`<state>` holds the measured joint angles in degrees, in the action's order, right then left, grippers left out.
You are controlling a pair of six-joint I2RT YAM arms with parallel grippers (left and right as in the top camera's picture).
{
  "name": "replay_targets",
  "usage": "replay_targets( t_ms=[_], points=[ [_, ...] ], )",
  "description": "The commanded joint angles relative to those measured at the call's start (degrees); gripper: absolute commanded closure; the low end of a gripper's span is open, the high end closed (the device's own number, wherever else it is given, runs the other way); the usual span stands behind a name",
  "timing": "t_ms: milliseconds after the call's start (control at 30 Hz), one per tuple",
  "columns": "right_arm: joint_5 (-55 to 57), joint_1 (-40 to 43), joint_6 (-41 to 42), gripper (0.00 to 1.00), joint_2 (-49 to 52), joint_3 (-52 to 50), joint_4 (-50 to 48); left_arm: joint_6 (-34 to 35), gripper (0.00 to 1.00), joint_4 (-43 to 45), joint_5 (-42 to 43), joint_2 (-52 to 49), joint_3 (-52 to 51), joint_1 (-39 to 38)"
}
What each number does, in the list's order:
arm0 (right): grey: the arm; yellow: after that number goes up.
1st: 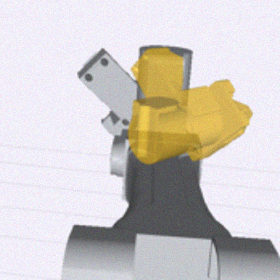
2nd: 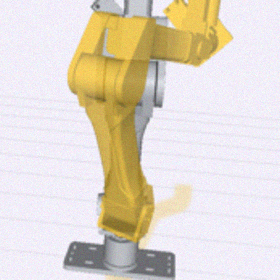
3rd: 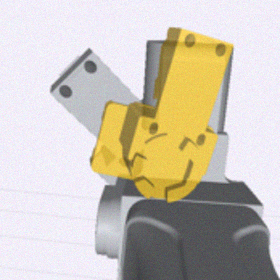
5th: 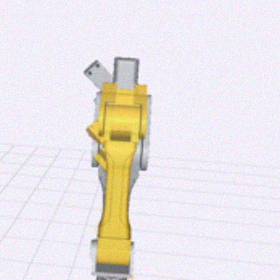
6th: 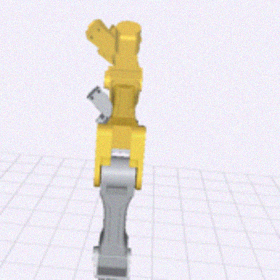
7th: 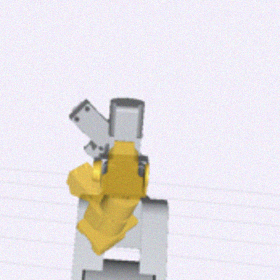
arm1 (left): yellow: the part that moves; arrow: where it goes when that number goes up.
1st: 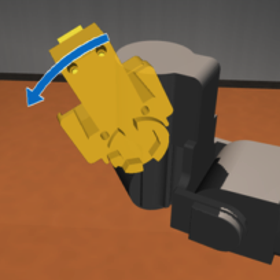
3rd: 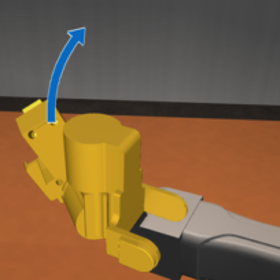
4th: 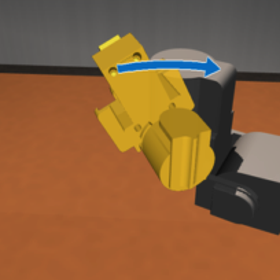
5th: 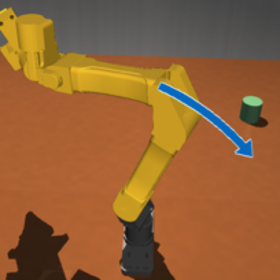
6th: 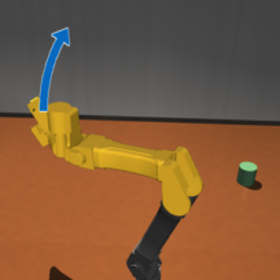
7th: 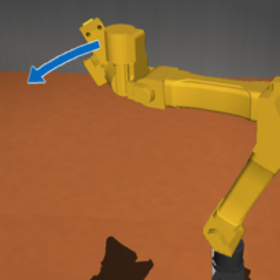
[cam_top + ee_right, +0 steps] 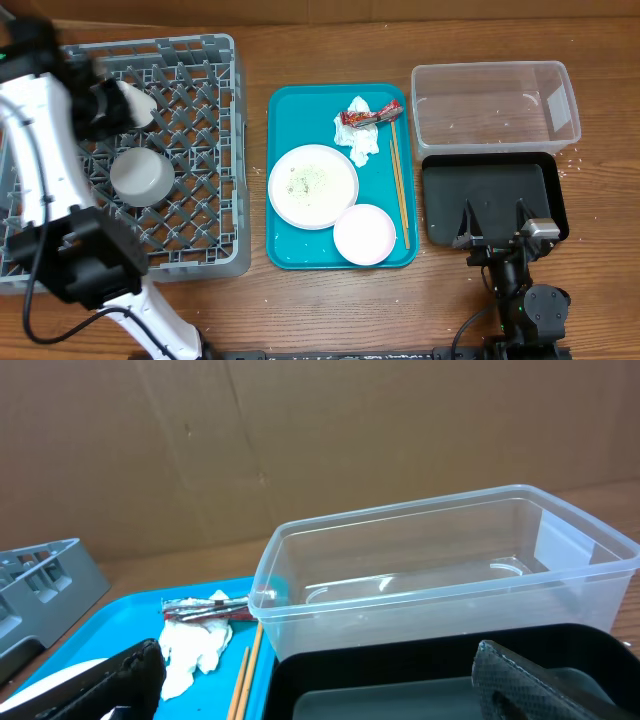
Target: Sort waste into correct bins and load items into the dishwasher
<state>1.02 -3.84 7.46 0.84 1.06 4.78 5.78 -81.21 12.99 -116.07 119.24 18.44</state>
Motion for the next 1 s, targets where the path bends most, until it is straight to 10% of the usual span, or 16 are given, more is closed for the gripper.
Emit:
replay_targets(
  t_ms=[0,100,233,600,967],
  points=[
    [0.4,-0.2,-0.2,0.0,-0.7,-0.6,-0.2,-1.1,0.81,1.3,1.7,-0.5,-0.2,-6.6],
    [0.4,-0.2,-0.2,0.0,-0.7,-0.6,-0.2,-1.1,0.76,3.5,1.7,-0.5,-0.2,-13.4],
    [0.4,-0.2,-0.2,0.0,-0.7,-0.6,-0.2,-1.1,0.31,8.0,1.6,-0.6,-0.3,-22.5],
    [0.4,-0.2,-0.2,0.0,-0.7,-0.6,-0.2,5.9,0.43,28.7,-7.6,-8.3,-0.3,-41.2],
    [0.4,-0.2,-0.2,0.0,-0.7,-0.6,-0.2,6.7,0.54,30.9,-14.0,-9.0,1.1,-39.4]
  ],
)
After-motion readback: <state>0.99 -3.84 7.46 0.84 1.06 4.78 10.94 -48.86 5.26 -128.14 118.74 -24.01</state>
